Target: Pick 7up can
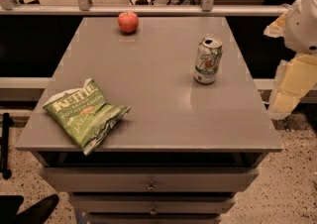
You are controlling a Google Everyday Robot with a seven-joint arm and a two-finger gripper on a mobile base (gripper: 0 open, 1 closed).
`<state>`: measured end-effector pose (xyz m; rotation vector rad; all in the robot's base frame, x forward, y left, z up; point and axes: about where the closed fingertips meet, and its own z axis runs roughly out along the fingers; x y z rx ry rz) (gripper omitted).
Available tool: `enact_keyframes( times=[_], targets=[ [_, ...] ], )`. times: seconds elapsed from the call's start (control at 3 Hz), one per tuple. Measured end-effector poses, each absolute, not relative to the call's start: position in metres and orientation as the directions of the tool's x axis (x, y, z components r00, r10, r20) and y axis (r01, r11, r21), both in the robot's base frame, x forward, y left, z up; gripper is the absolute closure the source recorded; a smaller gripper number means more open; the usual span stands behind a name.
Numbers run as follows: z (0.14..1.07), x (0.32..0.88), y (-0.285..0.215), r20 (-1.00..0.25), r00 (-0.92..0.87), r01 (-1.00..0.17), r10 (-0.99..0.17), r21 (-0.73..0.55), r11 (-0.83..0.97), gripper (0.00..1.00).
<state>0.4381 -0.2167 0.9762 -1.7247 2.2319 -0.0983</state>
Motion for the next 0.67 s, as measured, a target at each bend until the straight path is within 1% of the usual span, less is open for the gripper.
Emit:
enact_keyframes(
  times=[0.67],
  targets=[
    [0.9762,0.4381,-0.2166,-0.207,-0.221,-0.931,-0.953,-0.246,0.270,0.00]
  ],
)
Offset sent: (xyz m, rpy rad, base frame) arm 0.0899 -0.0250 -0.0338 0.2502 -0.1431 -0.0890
